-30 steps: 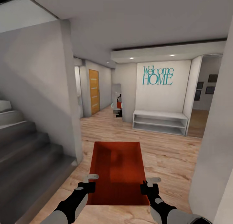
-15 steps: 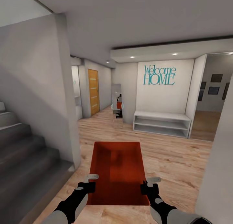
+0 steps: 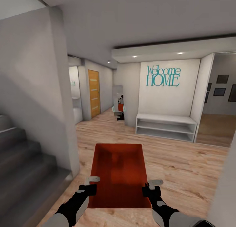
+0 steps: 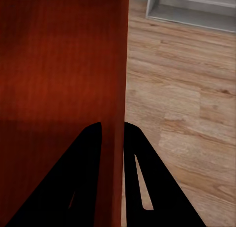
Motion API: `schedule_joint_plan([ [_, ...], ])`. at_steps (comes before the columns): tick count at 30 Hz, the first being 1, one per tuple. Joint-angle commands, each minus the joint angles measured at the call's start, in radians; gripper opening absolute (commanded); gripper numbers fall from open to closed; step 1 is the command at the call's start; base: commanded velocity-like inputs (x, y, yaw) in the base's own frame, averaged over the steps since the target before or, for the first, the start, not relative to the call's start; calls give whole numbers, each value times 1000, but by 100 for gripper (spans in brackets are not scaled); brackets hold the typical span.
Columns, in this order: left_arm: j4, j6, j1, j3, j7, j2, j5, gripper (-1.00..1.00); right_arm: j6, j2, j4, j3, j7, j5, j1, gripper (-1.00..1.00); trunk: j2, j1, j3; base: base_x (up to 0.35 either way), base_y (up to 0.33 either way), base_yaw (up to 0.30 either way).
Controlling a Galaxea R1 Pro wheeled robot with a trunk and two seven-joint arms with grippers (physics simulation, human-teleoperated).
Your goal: Move the two storage containers from the living room to the garage. In the garage, place one container on the floor and stack the other container on top of it (either order is fine).
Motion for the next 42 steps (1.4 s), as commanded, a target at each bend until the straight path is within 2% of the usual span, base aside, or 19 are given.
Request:
schedule_joint_plan([
  [1,-3,6,0,-8,14,0,6,-100,-6,1,2,-21,-5,-23,-1,-100,-1,1,-2,322,0,0],
  [42,-1,6,0,-8,14,0,6,-100,-6,1,2,-20,-5,-23,-1,-100,-1,1,-2,322,0,0],
])
